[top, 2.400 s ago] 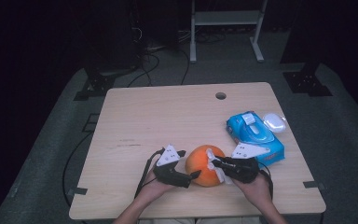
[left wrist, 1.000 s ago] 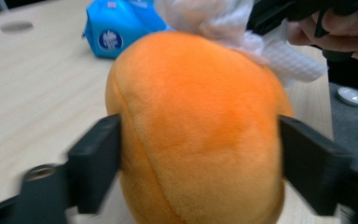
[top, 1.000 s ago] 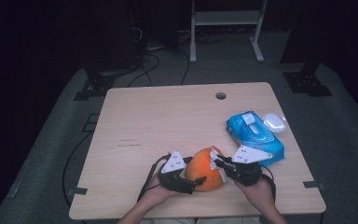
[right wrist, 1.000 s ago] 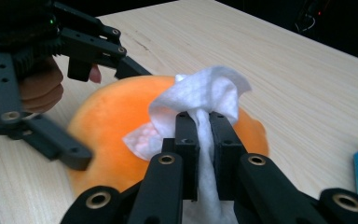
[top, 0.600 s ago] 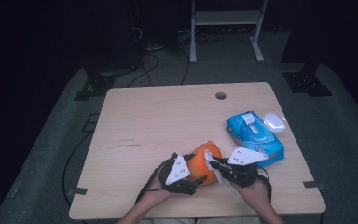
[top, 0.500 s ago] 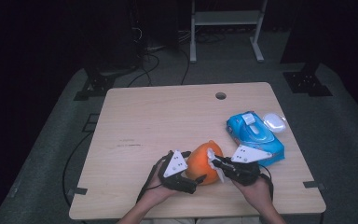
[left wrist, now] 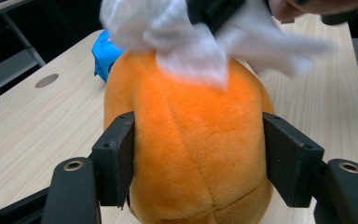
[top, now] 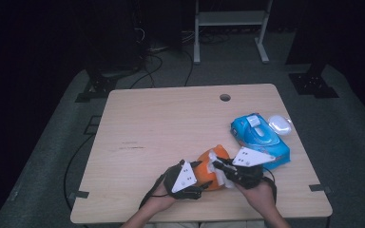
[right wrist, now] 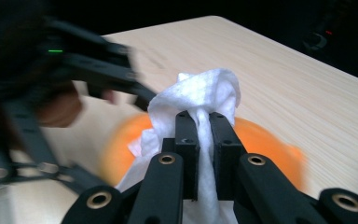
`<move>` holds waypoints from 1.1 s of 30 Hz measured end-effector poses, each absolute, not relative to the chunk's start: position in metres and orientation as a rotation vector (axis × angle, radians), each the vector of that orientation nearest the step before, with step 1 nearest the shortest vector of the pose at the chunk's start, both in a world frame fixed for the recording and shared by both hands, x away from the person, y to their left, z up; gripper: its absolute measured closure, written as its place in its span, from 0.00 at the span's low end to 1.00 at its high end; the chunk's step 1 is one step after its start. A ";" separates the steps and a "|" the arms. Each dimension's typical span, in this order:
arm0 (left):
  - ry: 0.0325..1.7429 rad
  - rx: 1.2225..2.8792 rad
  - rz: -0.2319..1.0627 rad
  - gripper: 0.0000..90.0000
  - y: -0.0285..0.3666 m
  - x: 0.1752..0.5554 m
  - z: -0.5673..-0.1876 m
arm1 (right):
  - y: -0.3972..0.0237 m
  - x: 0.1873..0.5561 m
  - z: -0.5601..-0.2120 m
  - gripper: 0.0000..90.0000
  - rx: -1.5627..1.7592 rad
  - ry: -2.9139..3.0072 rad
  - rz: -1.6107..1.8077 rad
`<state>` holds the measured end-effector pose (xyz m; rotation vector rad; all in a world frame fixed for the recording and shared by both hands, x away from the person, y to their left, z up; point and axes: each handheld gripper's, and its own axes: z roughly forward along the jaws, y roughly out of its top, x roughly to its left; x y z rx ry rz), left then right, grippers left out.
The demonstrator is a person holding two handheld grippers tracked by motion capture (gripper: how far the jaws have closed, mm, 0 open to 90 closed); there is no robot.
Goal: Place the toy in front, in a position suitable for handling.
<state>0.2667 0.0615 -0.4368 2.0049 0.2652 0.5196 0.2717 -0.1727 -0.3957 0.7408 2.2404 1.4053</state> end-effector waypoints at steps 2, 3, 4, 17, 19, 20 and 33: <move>0.284 1.991 0.496 0.33 0.061 0.268 -0.437 | -0.180 0.274 -0.397 0.92 0.771 2.228 1.393; 0.302 1.987 0.470 0.28 0.060 0.270 -0.437 | -0.180 0.273 -0.398 0.92 0.777 2.226 1.396; 0.331 1.984 0.444 0.22 0.060 0.271 -0.436 | -0.178 0.272 -0.398 0.92 0.766 2.227 1.389; 0.273 1.976 0.551 0.46 0.060 0.265 -0.430 | -0.167 0.267 -0.393 0.92 0.732 2.234 1.375; 0.245 1.990 0.559 0.46 0.061 0.265 -0.431 | -0.161 0.261 -0.393 0.92 0.692 2.244 1.377; 0.246 1.988 0.550 0.45 0.061 0.265 -0.432 | -0.156 0.258 -0.393 0.92 0.646 2.262 1.392; 0.307 2.001 0.462 0.34 0.071 0.273 -0.435 | -0.185 0.277 -0.405 0.92 0.785 2.229 1.337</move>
